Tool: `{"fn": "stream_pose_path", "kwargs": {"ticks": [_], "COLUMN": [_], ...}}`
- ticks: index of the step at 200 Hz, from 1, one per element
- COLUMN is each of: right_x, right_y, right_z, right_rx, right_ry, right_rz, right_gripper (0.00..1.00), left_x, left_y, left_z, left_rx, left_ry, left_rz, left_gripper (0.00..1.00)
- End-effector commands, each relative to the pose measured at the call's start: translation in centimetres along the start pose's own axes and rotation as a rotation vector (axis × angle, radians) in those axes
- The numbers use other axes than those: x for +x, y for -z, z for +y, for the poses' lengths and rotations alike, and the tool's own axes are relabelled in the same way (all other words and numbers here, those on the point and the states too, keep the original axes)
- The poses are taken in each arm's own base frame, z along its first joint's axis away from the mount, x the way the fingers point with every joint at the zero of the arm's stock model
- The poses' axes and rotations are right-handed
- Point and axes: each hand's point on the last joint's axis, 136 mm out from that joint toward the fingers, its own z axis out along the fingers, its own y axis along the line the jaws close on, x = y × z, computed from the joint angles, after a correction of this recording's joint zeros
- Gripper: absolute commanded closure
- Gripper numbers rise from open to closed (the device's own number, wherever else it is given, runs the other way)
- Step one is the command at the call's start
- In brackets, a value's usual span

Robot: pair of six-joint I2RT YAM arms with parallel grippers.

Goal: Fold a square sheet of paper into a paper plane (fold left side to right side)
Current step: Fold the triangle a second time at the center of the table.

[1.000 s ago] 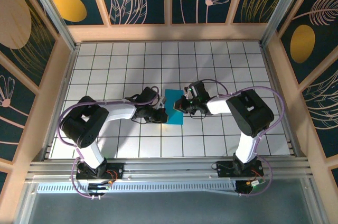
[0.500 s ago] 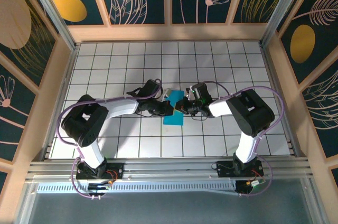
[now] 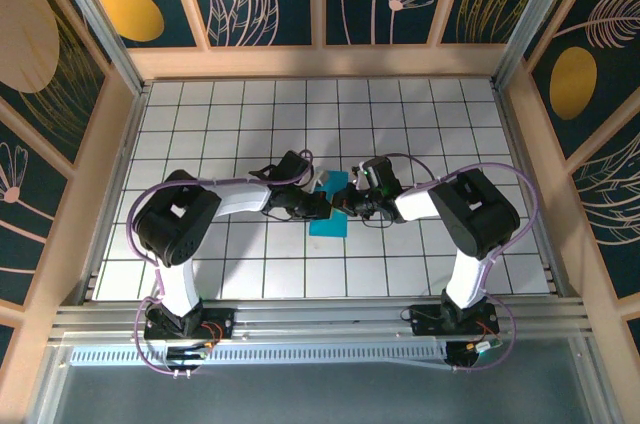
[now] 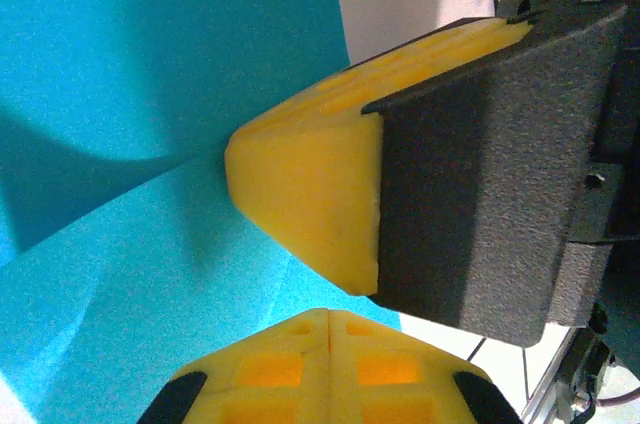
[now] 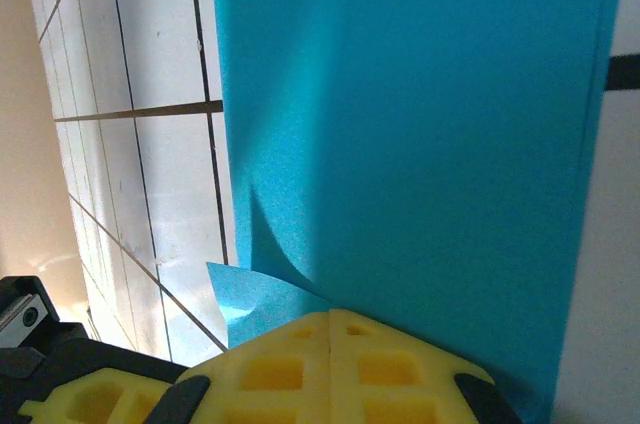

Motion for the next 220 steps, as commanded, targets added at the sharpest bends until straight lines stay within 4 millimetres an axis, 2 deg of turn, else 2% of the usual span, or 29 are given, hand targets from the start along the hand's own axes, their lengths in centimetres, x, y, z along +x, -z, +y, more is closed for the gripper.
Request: {"fn": "stream_pose_path", "kwargs": {"ticks": [1,46,87,131,136,180,220], "right_x": [3.1,3.1,3.1,3.2,3.2,3.1,3.2], "right_y": [-0.3,-0.3,-0.3,-0.2,-0.2,-0.1,-0.2], "right_z": [-4.7,-5.0,-5.2,-5.6,-5.7,-5.9,-6.1], "right_rx": [0.163,0.179,0.19,0.212,0.213,0.223,0.232], "right_ry": [-0.084,-0.083,-0.082,-0.083,-0.084,-0.088,-0.085], "right_rz": [0.093,0.097,0.098,0.101,0.102,0.101,0.107], "right_gripper": [1.0,1.0,1.0,1.0,1.0,1.0,1.0], "left_x": [0.3,1.1,1.8,2.0,2.9,4.4,6.9], "left_y": [-0.8,-1.0,-1.4,-1.1,-1.1,-0.5,0.3], "left_z": [0.6,1.1,2.6,2.9,3.5,4.2,4.8], "left_rx": [-0.011,-0.016,-0.07,-0.09,-0.1,-0.112,-0.119], "left_ry": [-0.012,-0.012,0.0,-0.01,0.001,0.006,0.02], "left_rz": [0.021,0.043,0.059,0.062,0.078,0.098,0.132], "left_gripper": [1.0,1.0,1.0,1.0,1.0,1.0,1.0]}}
